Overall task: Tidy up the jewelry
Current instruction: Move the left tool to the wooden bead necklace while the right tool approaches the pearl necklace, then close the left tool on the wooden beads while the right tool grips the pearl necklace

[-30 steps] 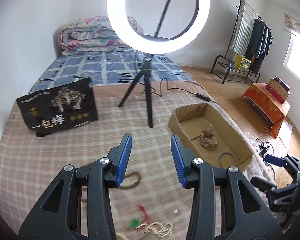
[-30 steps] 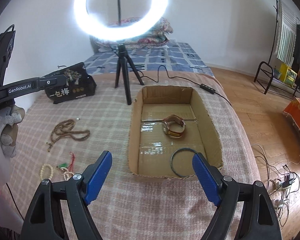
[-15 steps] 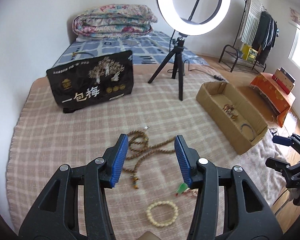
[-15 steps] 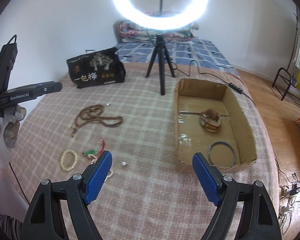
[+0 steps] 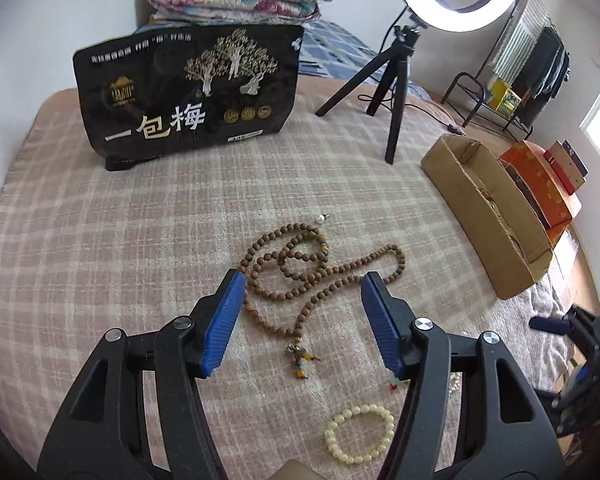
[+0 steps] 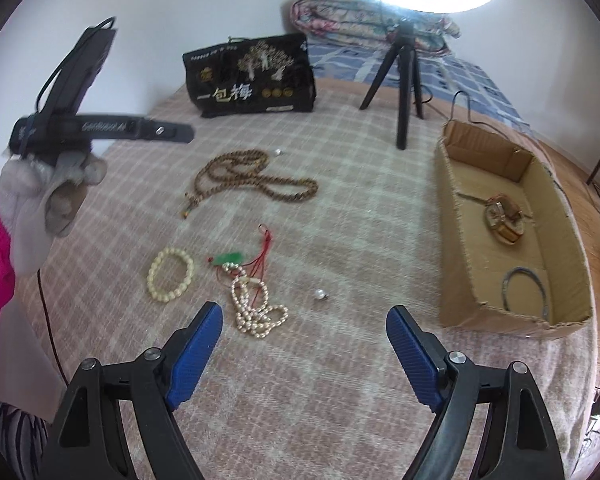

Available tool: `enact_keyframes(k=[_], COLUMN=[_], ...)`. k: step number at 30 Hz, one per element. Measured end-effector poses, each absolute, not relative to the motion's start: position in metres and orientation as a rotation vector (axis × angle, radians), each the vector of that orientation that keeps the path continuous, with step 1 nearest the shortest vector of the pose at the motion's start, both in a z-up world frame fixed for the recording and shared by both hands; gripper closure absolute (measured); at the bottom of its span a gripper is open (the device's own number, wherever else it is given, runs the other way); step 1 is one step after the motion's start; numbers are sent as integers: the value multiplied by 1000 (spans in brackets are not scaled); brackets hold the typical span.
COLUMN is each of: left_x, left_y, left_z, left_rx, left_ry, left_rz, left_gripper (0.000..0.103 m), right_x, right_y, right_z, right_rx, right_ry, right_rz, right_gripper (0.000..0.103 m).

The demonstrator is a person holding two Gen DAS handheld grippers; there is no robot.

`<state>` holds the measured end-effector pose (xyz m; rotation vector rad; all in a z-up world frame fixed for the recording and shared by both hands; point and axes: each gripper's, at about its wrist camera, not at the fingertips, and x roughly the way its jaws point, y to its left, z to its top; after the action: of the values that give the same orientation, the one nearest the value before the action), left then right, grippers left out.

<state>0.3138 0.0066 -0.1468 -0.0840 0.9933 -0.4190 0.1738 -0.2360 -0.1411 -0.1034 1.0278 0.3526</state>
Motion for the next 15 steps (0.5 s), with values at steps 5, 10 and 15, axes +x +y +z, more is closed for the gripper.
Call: enact_keyframes(k=[5,10,15], left_x=[348,376,391], left_y=[11,9,3], left_z=[-168,-189,-206], left_rx=[-155,-202,-184], left_ry=[1053,1100,1141], left_rz=[-425,-432,-431], left_gripper=[40,40,40], right_x=[179,185,191], right_y=[-229,-224,-222], right_z=[-157,-169,-178], right_rx=[-109,-119,-119], right_ry=[1056,1071,1082], right_rz=[376,390,402], right_gripper=[17,17,17])
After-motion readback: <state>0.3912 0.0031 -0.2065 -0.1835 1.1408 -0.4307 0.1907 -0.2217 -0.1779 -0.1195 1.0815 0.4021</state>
